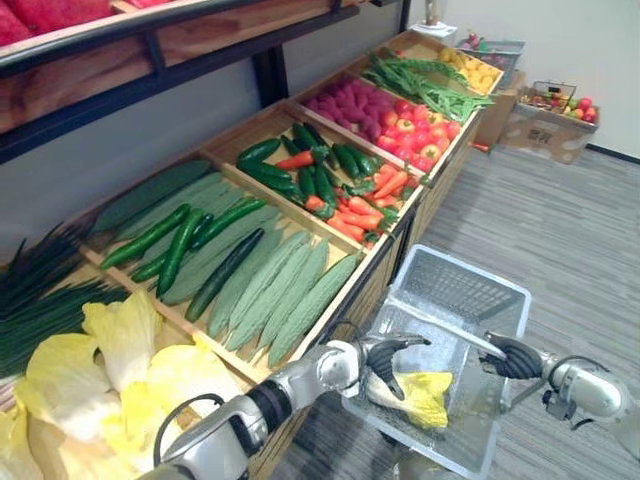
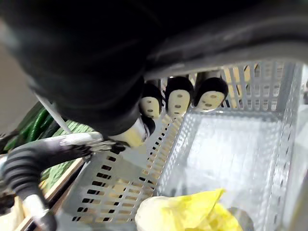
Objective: Pick vegetable in the basket
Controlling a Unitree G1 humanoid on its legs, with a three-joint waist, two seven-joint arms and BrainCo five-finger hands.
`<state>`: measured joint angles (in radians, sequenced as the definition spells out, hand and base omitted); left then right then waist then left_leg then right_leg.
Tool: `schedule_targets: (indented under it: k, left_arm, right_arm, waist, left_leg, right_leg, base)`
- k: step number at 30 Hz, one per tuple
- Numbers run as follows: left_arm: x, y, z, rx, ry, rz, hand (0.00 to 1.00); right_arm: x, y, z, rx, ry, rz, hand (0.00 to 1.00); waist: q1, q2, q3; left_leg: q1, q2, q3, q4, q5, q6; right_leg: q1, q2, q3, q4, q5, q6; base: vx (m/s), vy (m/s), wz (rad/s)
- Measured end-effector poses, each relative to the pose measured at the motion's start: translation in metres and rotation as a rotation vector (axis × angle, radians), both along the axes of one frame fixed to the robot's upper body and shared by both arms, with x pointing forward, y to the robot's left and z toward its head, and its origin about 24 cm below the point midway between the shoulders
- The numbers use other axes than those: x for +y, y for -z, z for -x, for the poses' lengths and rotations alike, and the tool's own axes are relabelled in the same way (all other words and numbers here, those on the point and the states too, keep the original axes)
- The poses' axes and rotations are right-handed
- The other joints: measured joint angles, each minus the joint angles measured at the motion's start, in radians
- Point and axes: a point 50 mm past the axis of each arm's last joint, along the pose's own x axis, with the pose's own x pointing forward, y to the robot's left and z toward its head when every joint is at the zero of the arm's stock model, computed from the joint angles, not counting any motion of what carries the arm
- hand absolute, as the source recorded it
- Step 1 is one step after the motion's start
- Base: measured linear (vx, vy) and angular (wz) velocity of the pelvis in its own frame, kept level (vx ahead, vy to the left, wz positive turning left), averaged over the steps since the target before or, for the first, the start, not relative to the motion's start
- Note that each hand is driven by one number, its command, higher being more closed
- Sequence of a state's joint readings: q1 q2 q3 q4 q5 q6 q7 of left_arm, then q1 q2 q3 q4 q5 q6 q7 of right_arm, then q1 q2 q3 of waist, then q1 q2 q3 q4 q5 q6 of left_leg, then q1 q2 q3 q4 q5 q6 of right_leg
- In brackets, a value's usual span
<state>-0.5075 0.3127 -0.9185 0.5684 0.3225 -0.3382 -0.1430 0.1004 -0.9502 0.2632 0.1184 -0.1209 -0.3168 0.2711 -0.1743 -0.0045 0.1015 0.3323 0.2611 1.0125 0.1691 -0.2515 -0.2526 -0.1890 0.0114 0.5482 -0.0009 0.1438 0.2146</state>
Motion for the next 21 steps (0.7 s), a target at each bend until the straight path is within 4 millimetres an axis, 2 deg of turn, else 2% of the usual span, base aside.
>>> schedule_targets:
  k: [2,7,10,12,14,18,20,21]
  left_arm:
    - [-0.005,-0.017,0.009,-0.034,0.089,0.041,0.00]
    - [-0.015,-0.060,0.051,0.040,0.325,0.224,0.00]
    - [-0.010,-0.079,0.069,0.108,0.373,0.352,0.00]
    - [-0.003,-0.086,0.082,0.163,0.379,0.414,0.00]
    - [0.003,-0.090,0.086,0.189,0.363,0.461,0.00]
    - [0.026,-0.104,0.088,0.173,0.229,0.586,0.00]
    - [0.053,-0.113,0.082,0.094,0.058,0.666,0.00]
    - [0.061,-0.115,0.080,0.072,0.004,0.687,0.00]
  right_arm:
    - [-0.015,0.004,0.006,0.016,0.083,0.006,1.00]
    - [-0.047,0.006,0.018,0.020,0.237,0.070,1.00]
    - [-0.063,-0.001,0.019,-0.016,0.330,0.080,1.00]
    - [-0.073,-0.008,0.020,-0.068,0.404,0.056,1.00]
    - [-0.077,-0.005,0.023,-0.090,0.458,0.035,1.00]
    - [-0.092,0.029,0.051,-0.041,0.681,-0.057,1.00]
    - [-0.101,0.066,0.080,0.049,0.890,-0.126,1.00]
    - [-0.103,0.076,0.090,0.079,0.951,-0.143,1.00]
  waist:
    - [0.015,0.000,0.000]
    - [0.044,-0.002,0.001]
    - [0.048,-0.002,0.000]
    - [0.045,-0.004,-0.003]
    - [0.049,-0.010,-0.007]
    - [0.058,-0.028,-0.041]
    - [0.072,-0.044,-0.057]
    - [0.076,-0.044,-0.066]
  left_leg:
    - [-0.001,0.007,-0.021,0.000,0.001,0.002]
    - [-0.026,0.009,-0.095,0.002,0.006,0.009]
    - [-0.037,0.008,-0.124,-0.001,0.009,0.013]
    - [-0.058,0.001,-0.162,-0.012,0.019,0.021]
    - [-0.073,-0.005,-0.190,-0.019,0.028,0.028]
    - [-0.139,-0.033,-0.326,-0.074,0.078,0.051]
    - [-0.181,-0.055,-0.432,-0.107,0.109,0.064]
    - [-0.194,-0.060,-0.456,-0.116,0.118,0.068]
  right_leg:
    - [0.012,-0.007,-0.029,0.000,-0.001,-0.001]
    - [0.031,-0.039,-0.106,0.004,-0.005,-0.006]
    - [0.037,-0.052,-0.135,0.004,-0.005,-0.006]
    - [0.037,-0.070,-0.165,0.004,-0.005,-0.006]
    - [0.036,-0.083,-0.187,0.003,-0.005,-0.006]
    - [0.038,-0.131,-0.301,-0.001,-0.010,-0.010]
    - [0.061,-0.171,-0.392,-0.014,-0.025,-0.012]
    - [0.065,-0.178,-0.414,-0.019,-0.026,-0.013]
  base:
    - [-0.03,-0.026,0.38]
    - [-0.04,-0.024,0.38]
    - [-0.05,-0.023,0.30]
    - [-0.06,-0.032,0.40]
    - [-0.05,-0.030,0.49]
    - [-0.06,-0.043,0.90]
    - [-0.06,-0.057,1.18]
    - [-0.04,-0.040,1.27]
